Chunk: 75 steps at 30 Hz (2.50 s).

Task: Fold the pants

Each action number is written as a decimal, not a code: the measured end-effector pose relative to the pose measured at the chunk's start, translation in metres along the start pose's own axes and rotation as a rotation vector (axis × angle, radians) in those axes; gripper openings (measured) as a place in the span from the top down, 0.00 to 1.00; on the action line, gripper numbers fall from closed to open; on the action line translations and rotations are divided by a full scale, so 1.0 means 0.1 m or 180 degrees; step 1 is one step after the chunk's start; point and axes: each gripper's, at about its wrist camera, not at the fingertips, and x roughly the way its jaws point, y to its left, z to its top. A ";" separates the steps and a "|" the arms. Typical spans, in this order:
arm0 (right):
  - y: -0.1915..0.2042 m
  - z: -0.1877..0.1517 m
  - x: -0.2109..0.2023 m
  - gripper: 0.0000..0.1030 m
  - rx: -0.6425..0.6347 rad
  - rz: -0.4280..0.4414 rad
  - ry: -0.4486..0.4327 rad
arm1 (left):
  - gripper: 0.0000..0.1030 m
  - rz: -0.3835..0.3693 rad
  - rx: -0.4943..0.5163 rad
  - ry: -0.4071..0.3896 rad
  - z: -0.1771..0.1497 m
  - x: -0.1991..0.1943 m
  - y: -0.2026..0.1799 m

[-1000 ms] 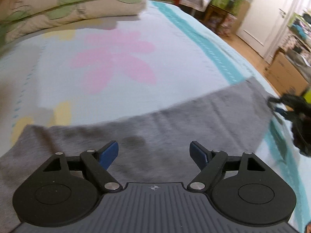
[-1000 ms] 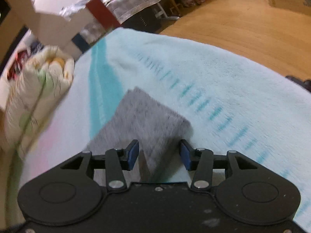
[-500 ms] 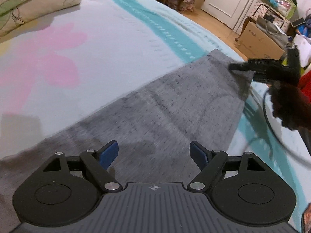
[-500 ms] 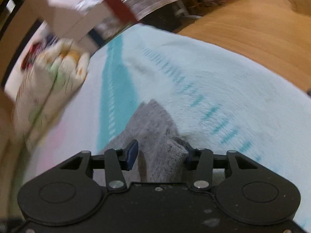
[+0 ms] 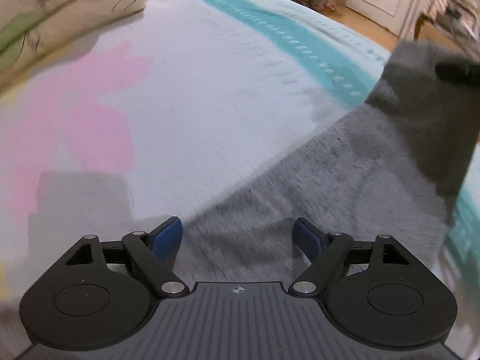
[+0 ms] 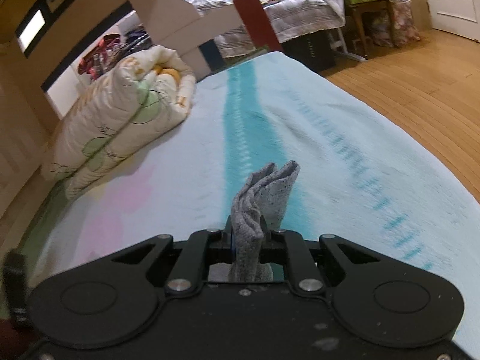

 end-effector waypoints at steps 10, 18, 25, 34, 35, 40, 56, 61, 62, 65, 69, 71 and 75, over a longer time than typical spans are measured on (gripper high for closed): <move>0.50 0.04 -0.20 0.87 -0.0194 0.0178 0.0001 | 0.18 -0.0232 -0.0645 -0.0079 -0.31 -0.43 0.49; 1.68 -0.23 -0.36 0.87 -0.0643 0.0948 0.0088 | 0.18 -0.0105 -0.1255 -0.0181 -1.01 -0.95 1.03; 2.60 -1.25 -0.01 0.86 -0.1288 0.1257 0.0601 | 0.18 0.0317 -0.1872 -0.0348 -1.54 -1.41 1.55; 3.03 -2.05 0.32 0.59 -0.1990 0.1303 0.1131 | 0.18 0.0390 -0.1972 -0.0413 -1.61 -1.53 1.64; 3.04 -2.08 0.31 0.48 -0.2024 0.1379 0.1202 | 0.18 0.0384 -0.1966 -0.0438 -1.60 -1.55 1.65; 2.98 -2.08 -0.04 0.49 -0.2252 0.1783 0.1133 | 0.18 0.0339 -0.1844 -0.0563 -1.47 -1.63 1.59; 2.54 -1.91 0.36 0.97 -0.2087 0.0932 0.1347 | 0.18 -0.0078 -0.1029 -0.0325 -1.33 -1.30 0.80; 2.73 -2.08 0.19 0.94 -0.2341 0.1327 0.1381 | 0.18 -0.0110 -0.0988 -0.0287 -1.30 -1.22 0.75; 2.73 -2.05 0.15 0.94 -0.2364 0.1312 0.1314 | 0.18 -0.0122 -0.0997 -0.0283 -1.31 -1.21 0.74; 2.65 -1.82 0.12 0.94 -0.2221 0.1150 0.1068 | 0.18 -0.0112 -0.0971 -0.0252 -1.36 -1.20 0.70; 2.36 -1.43 0.30 0.90 -0.1982 0.0574 0.0814 | 0.18 -0.0038 -0.0903 -0.0049 -1.50 -1.09 0.66; 2.20 -1.37 0.38 0.92 -0.1869 0.0343 0.0822 | 0.17 -0.0018 -0.0866 0.0089 -1.61 -1.00 0.65; 1.93 -1.29 0.52 1.00 -0.1509 0.0194 0.0933 | 0.17 0.0060 -0.0575 -0.0005 -1.69 -1.01 0.54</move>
